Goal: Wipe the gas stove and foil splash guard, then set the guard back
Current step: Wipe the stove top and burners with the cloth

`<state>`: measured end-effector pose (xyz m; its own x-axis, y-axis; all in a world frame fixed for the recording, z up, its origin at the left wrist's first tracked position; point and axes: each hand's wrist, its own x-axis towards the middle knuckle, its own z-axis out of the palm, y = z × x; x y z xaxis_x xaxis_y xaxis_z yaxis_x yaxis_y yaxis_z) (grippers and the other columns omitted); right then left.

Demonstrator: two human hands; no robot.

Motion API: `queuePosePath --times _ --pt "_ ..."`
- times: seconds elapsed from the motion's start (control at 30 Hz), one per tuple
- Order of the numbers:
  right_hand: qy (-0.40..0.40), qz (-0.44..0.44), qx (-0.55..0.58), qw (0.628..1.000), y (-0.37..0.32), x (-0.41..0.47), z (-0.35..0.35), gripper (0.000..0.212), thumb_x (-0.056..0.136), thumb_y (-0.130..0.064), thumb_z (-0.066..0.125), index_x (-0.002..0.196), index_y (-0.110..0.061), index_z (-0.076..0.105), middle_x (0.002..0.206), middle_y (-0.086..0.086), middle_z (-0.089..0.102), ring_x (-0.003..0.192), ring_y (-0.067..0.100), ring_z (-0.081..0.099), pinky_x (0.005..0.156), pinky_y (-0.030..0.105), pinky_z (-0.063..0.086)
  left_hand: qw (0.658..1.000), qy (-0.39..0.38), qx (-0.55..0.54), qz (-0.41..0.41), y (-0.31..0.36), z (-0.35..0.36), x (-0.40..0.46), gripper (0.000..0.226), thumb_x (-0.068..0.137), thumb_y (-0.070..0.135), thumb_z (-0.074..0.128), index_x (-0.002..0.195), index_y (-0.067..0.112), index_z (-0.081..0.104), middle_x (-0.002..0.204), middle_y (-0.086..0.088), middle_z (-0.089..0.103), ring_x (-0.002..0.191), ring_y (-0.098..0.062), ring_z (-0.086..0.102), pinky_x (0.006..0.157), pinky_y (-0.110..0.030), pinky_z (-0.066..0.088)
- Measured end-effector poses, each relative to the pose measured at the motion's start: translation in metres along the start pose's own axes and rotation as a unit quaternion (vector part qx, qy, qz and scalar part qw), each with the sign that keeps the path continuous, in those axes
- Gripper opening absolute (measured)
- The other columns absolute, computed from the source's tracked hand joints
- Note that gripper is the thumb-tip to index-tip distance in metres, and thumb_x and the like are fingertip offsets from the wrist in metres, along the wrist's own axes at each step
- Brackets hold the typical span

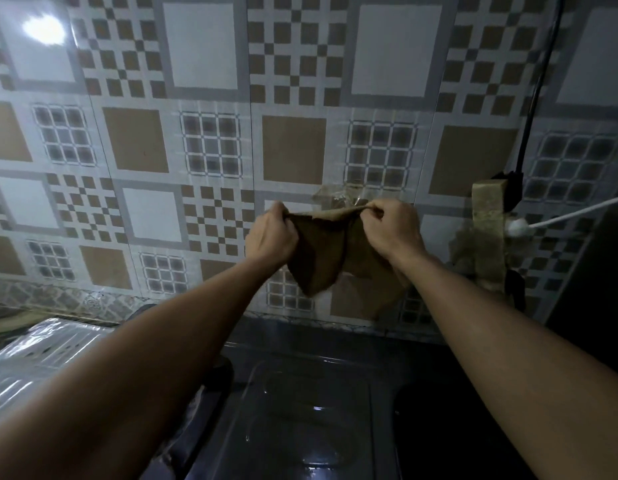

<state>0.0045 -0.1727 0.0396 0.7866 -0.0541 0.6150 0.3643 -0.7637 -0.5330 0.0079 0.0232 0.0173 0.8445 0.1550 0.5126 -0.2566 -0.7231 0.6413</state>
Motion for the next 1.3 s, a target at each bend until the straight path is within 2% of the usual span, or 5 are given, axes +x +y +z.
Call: queuePosePath --times 0.2,0.4,0.7,0.93,1.3 --pt "-0.063 0.067 0.205 0.974 -0.053 -0.013 -0.035 0.027 0.091 -0.025 0.053 0.067 -0.014 0.055 0.072 0.004 0.054 0.070 0.018 0.051 0.062 0.030 0.037 0.995 0.075 -0.025 0.053 0.040 -0.063 0.007 0.014 0.100 0.016 0.042 0.106 0.012 0.054 0.090 -0.002 0.055 0.078 -0.016 0.056 0.068 -0.032 0.050" --pt "-0.362 0.111 0.240 0.894 -0.098 -0.039 -0.070 0.041 0.071 -0.030 0.083 0.105 -0.014 0.066 0.104 0.010 0.071 0.092 0.027 0.070 0.080 0.038 0.059 0.991 0.110 -0.020 0.073 0.060 -0.109 -0.012 0.013 0.096 0.015 0.051 0.101 0.013 0.063 0.093 -0.002 0.063 0.082 -0.013 0.061 0.074 -0.029 0.054" --pt "-0.317 0.239 0.377 0.837 -0.140 -0.068 -0.054 0.046 0.071 -0.036 0.081 0.096 -0.001 0.066 0.077 0.014 0.070 0.065 0.025 0.068 0.065 0.037 0.058 0.989 0.006 -0.010 -0.149 0.019 -0.146 -0.086 0.032 0.089 0.039 0.062 0.094 0.008 0.060 0.080 -0.006 0.059 0.066 -0.017 0.056 0.057 -0.029 0.049" --pt "-0.284 0.310 0.436 0.795 -0.168 -0.094 -0.045 0.051 0.088 -0.055 0.056 0.074 -0.007 0.063 0.065 0.012 0.068 0.065 0.026 0.067 0.080 0.043 0.057 0.864 -0.315 -0.233 -0.315 -0.014 -0.164 -0.145 0.086 0.087 0.076 0.026 0.097 0.000 0.064 0.101 -0.018 0.068 0.093 -0.031 0.063 0.092 -0.047 0.047" --pt "-0.173 0.324 0.299 0.881 -0.166 -0.107 -0.036 0.044 0.097 -0.052 0.043 0.100 -0.012 0.063 0.074 0.007 0.059 0.069 0.026 0.065 0.075 0.045 0.060 0.819 -0.067 -0.478 -0.310 -0.013 -0.172 -0.150 0.017 0.090 0.015 0.063 0.101 0.003 0.062 0.083 -0.005 0.058 0.074 -0.016 0.054 0.065 -0.028 0.050"
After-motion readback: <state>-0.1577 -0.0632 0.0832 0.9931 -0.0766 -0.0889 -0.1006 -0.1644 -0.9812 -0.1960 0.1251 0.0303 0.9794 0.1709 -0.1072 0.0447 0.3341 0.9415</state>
